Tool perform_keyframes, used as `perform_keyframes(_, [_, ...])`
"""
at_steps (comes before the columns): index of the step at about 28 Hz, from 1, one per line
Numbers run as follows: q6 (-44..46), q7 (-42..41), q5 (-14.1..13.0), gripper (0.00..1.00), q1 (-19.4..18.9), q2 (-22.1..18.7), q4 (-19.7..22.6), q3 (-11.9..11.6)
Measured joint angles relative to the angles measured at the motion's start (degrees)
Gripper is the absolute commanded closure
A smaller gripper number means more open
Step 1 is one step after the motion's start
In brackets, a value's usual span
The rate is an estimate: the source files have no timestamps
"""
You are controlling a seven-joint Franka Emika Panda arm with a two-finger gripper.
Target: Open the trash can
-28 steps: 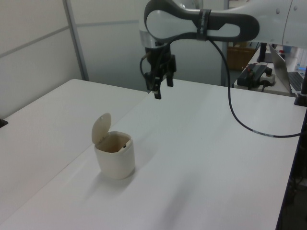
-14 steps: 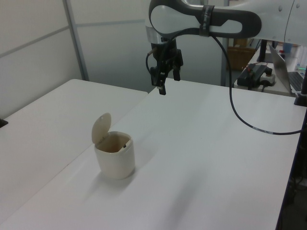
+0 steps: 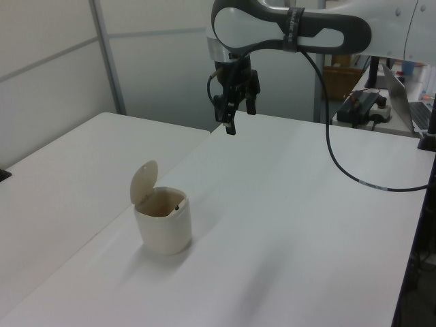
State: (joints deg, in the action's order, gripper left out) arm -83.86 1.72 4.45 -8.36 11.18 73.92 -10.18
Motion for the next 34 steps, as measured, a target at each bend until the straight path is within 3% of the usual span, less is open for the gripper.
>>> perform_keyframes(34, [0.0,0.0,0.0,0.00,0.0,-0.1,0.0,-1.7])
